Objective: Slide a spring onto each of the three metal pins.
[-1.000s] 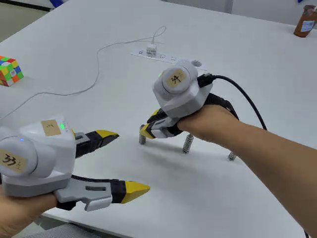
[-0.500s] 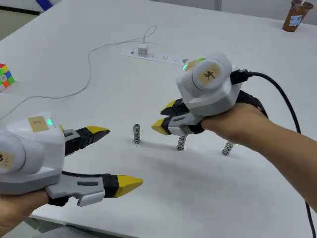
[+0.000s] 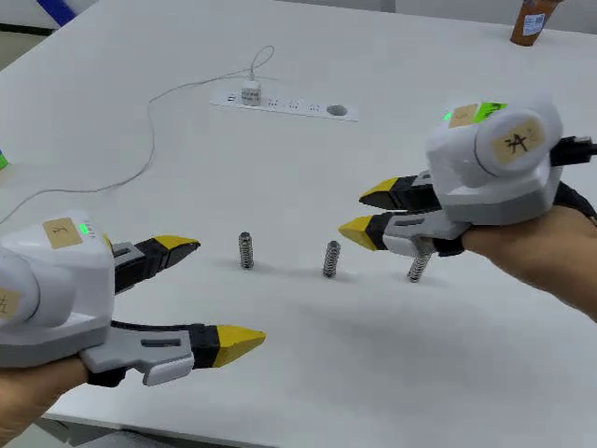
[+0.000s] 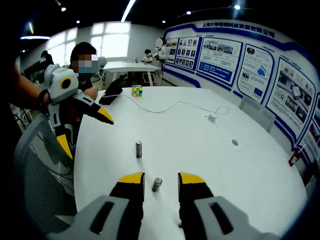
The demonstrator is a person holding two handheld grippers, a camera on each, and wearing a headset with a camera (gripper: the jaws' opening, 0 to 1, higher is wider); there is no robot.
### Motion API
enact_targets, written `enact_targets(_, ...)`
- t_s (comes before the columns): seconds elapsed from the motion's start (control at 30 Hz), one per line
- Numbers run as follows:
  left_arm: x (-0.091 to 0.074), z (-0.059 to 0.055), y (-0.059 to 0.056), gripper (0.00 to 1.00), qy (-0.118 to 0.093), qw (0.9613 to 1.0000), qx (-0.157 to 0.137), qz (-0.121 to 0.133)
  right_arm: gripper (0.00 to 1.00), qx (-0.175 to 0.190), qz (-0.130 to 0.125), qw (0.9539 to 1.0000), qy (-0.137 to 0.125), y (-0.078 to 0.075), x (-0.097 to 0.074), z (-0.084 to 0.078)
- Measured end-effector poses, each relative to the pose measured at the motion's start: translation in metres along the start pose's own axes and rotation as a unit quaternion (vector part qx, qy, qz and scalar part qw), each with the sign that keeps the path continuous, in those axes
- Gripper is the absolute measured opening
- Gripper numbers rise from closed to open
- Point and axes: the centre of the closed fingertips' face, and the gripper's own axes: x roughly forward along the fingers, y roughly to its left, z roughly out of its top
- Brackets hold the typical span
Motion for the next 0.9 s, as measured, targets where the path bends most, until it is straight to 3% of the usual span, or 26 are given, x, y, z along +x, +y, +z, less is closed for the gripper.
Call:
enact_targets(0.2, 0.0, 0.0, 0.001, 0.78, 0.0, 1.0, 0.0, 0.0, 0.29, 0.012, -0.012, 0.9998, -0.011, -0.005, -0.023, -0.014)
enact_targets(0.4, -0.001, 0.0, 0.002, 0.78, 0.0, 1.0, -0.002, 0.003, 0.31, 0.036, -0.025, 0.9989, -0.014, -0.01, -0.039, -0.04)
enact_targets(0.73, -0.001, -0.006, 0.001, 0.78, 0.006, 1.0, 0.003, 0.002, 0.39, 0.044, -0.025, 0.9981, -0.036, -0.003, -0.053, -0.067)
enact_targets(0.9, -0.001, -0.01, -0.001, 0.79, 0.012, 0.9999, 0.007, 0.0, 0.45, 0.048, -0.024, 0.9981, -0.033, 0.001, -0.057, -0.081)
